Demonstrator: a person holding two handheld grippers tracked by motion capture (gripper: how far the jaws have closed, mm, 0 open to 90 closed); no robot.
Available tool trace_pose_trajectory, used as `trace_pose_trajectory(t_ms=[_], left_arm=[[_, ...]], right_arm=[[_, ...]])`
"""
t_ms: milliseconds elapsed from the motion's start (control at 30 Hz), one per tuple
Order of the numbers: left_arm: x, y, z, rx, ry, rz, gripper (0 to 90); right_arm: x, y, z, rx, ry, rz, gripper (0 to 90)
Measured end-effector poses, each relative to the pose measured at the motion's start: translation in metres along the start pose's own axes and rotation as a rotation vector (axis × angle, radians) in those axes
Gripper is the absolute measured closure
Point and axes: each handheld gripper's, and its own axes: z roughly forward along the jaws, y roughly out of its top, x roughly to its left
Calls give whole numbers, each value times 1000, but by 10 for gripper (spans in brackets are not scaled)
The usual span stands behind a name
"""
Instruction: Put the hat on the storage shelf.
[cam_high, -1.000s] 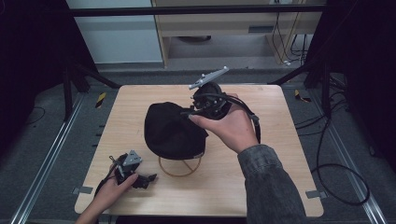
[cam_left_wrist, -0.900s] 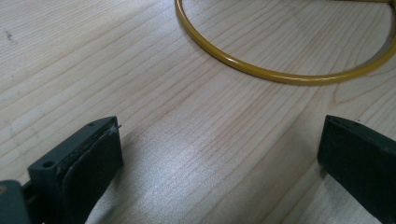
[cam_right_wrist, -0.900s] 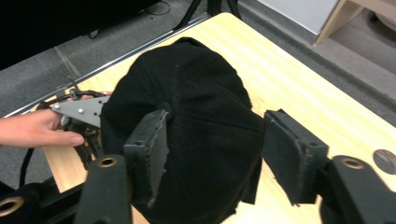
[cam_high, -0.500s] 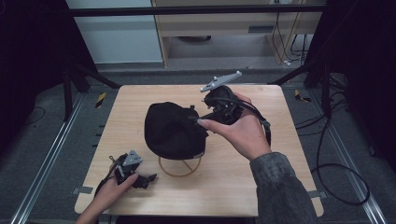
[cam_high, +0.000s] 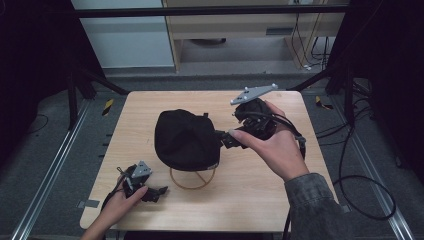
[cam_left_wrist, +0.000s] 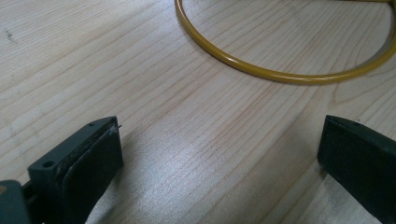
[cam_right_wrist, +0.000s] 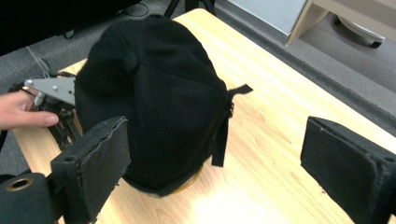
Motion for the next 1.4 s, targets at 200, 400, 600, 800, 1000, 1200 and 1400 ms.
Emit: trace_pose_trajectory(t_ms=[200, 400, 600, 800, 1000, 1200, 1400], left_arm=[[0, 0, 0, 0, 1, -1, 0], [0, 0, 0, 0, 1, -1, 0], [0, 0, 0, -2, 2, -1, 0], [0, 0, 0, -2, 2, -1, 0], [0, 0, 0, -1, 1, 1, 0], [0, 0, 0, 2, -1, 1, 0], [0, 0, 0, 2, -1, 1, 0]], right_arm=[[-6, -15, -4, -6, -14, 18, 73], [-10, -28, -7, -14, -20, 31, 72], [-14, -40, -11, -16, -48, 47, 95], [-17, -58, -10, -8, -65, 51, 105], [-20, -83, -3, 10, -83, 59, 138], [-23, -108, 4, 6, -95, 89, 144], [-23, -132, 19, 32, -101, 102, 144]])
